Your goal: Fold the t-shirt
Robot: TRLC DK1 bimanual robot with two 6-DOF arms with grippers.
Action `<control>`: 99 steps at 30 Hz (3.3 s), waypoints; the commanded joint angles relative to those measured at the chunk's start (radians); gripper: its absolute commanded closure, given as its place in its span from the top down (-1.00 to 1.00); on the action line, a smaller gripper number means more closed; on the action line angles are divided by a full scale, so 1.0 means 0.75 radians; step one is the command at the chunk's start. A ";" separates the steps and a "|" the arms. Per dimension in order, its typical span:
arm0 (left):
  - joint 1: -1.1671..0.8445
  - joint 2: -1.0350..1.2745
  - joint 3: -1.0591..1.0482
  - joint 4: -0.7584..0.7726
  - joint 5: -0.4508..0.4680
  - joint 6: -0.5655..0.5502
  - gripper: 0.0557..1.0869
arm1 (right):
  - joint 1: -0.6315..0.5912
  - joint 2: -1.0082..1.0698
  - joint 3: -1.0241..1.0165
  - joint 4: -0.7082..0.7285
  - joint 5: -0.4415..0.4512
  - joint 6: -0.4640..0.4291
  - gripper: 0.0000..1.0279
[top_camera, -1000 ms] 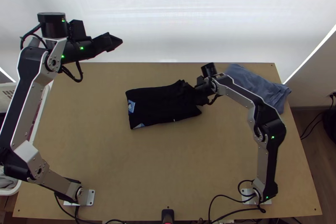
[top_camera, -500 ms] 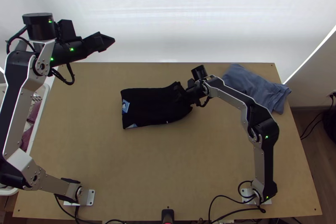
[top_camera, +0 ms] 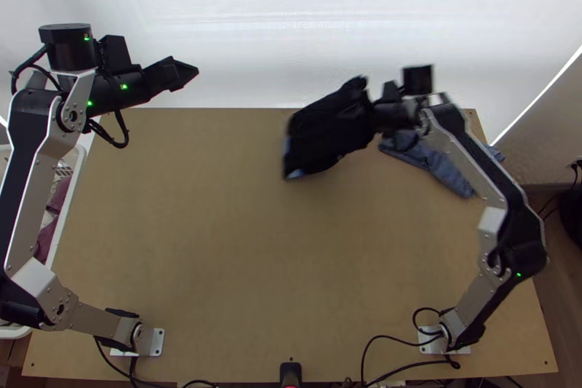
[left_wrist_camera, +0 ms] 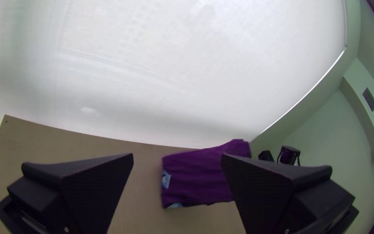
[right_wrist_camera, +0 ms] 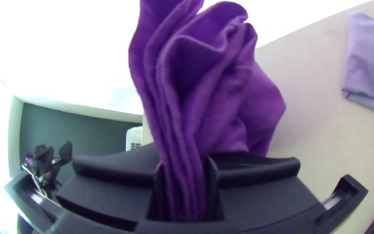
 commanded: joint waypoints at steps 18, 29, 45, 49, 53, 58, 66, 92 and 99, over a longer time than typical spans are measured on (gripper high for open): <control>0.025 -0.083 -0.055 -0.010 0.009 0.046 0.91 | -0.493 0.074 0.370 0.012 -0.097 0.009 -0.94; 0.025 -0.087 -0.043 -0.008 0.009 0.044 0.91 | -0.563 0.233 0.456 -0.078 -0.095 0.011 -0.94; 0.033 -0.081 -0.045 -0.002 0.009 0.046 0.91 | -0.712 0.202 0.217 -0.203 -0.029 -0.277 -0.94; 0.029 -0.073 -0.045 0.004 0.011 0.044 0.91 | -0.761 0.198 0.125 -0.205 0.034 -0.396 -0.94; 0.021 -0.069 -0.045 0.010 0.011 0.044 0.91 | -0.812 0.182 0.051 -0.224 0.081 -0.484 -0.94; 0.015 -0.063 -0.045 0.016 0.011 0.044 0.91 | -0.859 0.125 -0.041 -0.236 0.140 -0.576 -0.14; 0.002 -0.063 -0.040 0.018 0.011 0.042 0.91 | -0.955 0.037 -0.143 -0.236 0.392 -0.737 0.91; 0.094 -0.142 -0.034 0.008 0.011 0.070 0.91 | -0.647 0.118 -0.524 1.143 0.958 -1.130 0.91; 0.117 -0.153 -0.022 0.008 0.011 0.070 0.91 | -0.694 0.121 -0.763 1.196 0.987 -1.130 0.91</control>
